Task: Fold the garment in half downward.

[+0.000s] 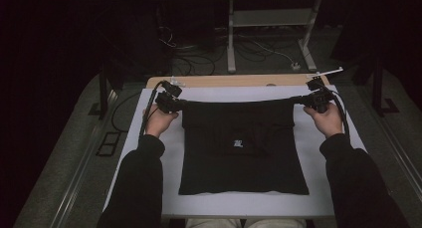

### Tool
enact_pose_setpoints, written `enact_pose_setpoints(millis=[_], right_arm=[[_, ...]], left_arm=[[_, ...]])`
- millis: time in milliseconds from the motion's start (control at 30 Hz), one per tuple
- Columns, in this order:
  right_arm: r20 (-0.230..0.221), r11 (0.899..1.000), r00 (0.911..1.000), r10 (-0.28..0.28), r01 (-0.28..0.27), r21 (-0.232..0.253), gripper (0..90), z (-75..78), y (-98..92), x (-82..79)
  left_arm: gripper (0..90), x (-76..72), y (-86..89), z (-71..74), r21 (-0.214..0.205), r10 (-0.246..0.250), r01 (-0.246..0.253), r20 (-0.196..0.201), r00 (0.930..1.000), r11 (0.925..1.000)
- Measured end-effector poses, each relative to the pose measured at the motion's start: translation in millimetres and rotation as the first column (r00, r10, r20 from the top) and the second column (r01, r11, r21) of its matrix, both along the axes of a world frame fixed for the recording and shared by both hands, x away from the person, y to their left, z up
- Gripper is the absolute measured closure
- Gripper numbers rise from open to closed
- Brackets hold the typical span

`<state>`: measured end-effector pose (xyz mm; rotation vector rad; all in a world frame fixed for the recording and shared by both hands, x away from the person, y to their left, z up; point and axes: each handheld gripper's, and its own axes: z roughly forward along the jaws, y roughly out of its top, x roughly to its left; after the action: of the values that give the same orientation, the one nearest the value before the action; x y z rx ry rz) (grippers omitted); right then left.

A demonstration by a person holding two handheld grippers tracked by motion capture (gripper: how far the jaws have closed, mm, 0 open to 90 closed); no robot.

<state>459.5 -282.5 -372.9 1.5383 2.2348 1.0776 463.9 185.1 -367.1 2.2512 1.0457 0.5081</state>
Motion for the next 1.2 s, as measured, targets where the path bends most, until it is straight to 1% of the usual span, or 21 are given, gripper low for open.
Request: enact_pose_setpoints(millis=[100, 167, 200, 267, 433, 467, 600, 700, 800, 1000, 1200], right_arm=[[0.0, 1.0, 1.0, 0.0, 0.0, 0.002, 87.2, -0.8, -0.9, 2.0], [0.002, 1.0, 1.0, -0.003, 0.003, 0.005, 87.2, -1.7, -1.3, 3.3], [0.001, 1.0, 1.0, -0.003, 0.003, 0.011, 87.2, -2.4, -1.6, 4.1], [0.005, 1.0, 1.0, -0.002, 0.002, 0.01, 87.2, -4.2, -1.9, 5.8], [-0.014, 1.0, 0.9998, -0.011, 0.011, 0.019, 87.2, -11.2, -2.2, 10.1], [-0.011, 1.0, 0.9999, -0.009, 0.009, 0.019, 87.2, -12.7, -2.3, 11.1], [-0.025, 1.0, 0.9996, -0.009, 0.009, 0.02, 87.2, -18.6, -1.6, 14.9], [-0.031, 1.0, 0.9995, -0.011, 0.012, 0.023, 87.0, -21.6, -1.9, 16.6], [-0.037, 1.0, 0.9993, -0.009, 0.01, 0.023, 87.0, -25.4, -2.1, 18.4], [-0.053, 1.0, 0.9985, -0.012, 0.013, 0.013, 87.0, -32.3, -0.4, 22.5], [-0.076, 1.0, 0.9969, -0.02, 0.021, 0.008, 87.0, -41.6, 0.2, 26.8]], left_arm=[[85.9, 2.4, -0.8, -1.1, -0.003, 0.004, -0.004, 0.002, 1.0, 1.0], [85.8, 4.0, -2.0, -1.9, 0.013, 0.005, -0.005, 0.009, 0.9999, 0.9999], [85.8, 4.9, -2.6, -2.4, 0.012, 0.007, -0.007, 0.011, 0.9999, 0.9999], [85.8, 6.9, -3.2, -3.6, 0.01, 0.008, -0.008, 0.008, 0.9999, 0.9999], [85.8, 10.9, -3.3, -8.9, 0.015, 0.007, -0.007, 0.003, 1.0, 0.9999], [85.8, 11.6, -3.5, -10.5, 0.012, 0.01, -0.01, 0.001, 1.0, 0.9999], [85.8, 15.5, -3.3, -16.6, 0.005, 0.018, -0.018, -0.014, 0.9997, 0.9998], [85.8, 17.8, -5.0, -21.0, 0.005, 0.029, -0.028, -0.017, 0.9994, 0.9996], [85.8, 19.7, -5.5, -24.4, 0.01, 0.02, -0.02, -0.023, 0.9995, 0.9997], [85.7, 23.0, -4.5, -30.7, 0.001, 0.031, -0.031, -0.045, 0.9985, 0.9995], [85.7, 25.6, -3.8, -38.6, 0.003, 0.032, -0.032, -0.066, 0.9973, 0.9995]])
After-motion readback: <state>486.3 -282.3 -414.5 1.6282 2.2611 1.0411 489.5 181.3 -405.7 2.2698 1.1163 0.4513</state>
